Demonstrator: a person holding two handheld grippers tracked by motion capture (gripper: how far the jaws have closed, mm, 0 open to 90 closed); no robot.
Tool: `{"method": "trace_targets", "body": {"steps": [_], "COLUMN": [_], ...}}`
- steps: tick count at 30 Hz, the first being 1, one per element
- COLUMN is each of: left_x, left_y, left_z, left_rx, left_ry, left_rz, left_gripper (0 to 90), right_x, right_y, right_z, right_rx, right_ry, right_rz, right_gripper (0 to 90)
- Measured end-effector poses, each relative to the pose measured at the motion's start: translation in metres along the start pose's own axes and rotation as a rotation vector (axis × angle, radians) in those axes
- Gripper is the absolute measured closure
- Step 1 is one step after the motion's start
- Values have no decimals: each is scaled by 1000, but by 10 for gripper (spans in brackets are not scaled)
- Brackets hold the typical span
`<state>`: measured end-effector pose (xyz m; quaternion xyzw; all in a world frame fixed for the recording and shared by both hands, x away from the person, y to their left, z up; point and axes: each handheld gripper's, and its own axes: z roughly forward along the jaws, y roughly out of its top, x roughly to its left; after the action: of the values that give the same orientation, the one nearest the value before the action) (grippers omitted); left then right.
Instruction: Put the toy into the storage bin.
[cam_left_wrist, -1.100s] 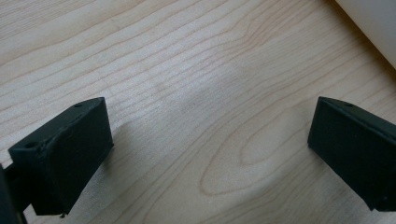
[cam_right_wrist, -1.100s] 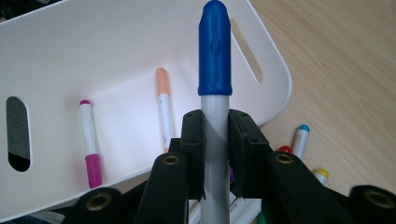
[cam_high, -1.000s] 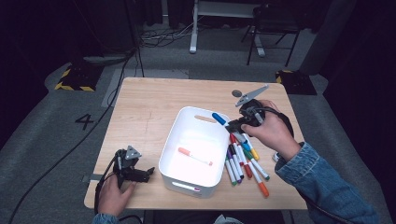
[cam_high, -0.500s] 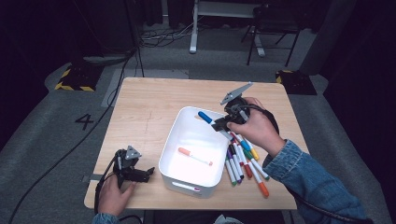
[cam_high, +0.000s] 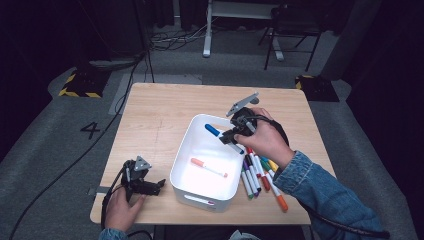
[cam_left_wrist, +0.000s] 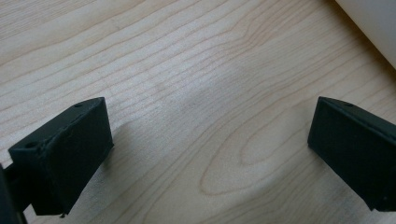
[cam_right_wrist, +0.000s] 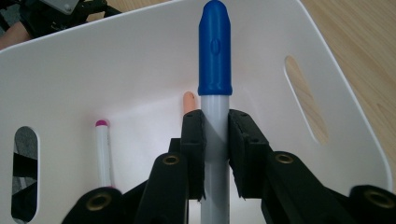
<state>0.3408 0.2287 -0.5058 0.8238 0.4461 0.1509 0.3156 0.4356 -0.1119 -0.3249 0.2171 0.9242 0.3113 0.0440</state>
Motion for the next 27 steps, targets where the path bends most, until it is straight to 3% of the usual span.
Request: {"method": "trace_targets", "body": {"steps": [2, 4, 6, 9, 27], "left_x": [0, 0, 0, 0, 0], "left_y": [0, 0, 0, 0, 0], "left_z": [0, 0, 0, 0, 0], "left_rx": [-1, -2, -1, -1, -1], "left_ry": [1, 2, 3, 1, 1], "left_rz": [0, 0, 1, 0, 0], "left_gripper": [0, 0, 0, 0, 0], "right_x": [2, 1, 4, 3, 12], "right_y": [-1, -2, -3, -5, -14], "right_z": [2, 6, 8, 14, 41], "right_rx": [16, 11, 40, 28, 114], "right_ry": [8, 8, 9, 8, 28], "right_rz": [20, -12, 15, -27, -45], "right_gripper": [772, 771, 772, 771, 770]}}
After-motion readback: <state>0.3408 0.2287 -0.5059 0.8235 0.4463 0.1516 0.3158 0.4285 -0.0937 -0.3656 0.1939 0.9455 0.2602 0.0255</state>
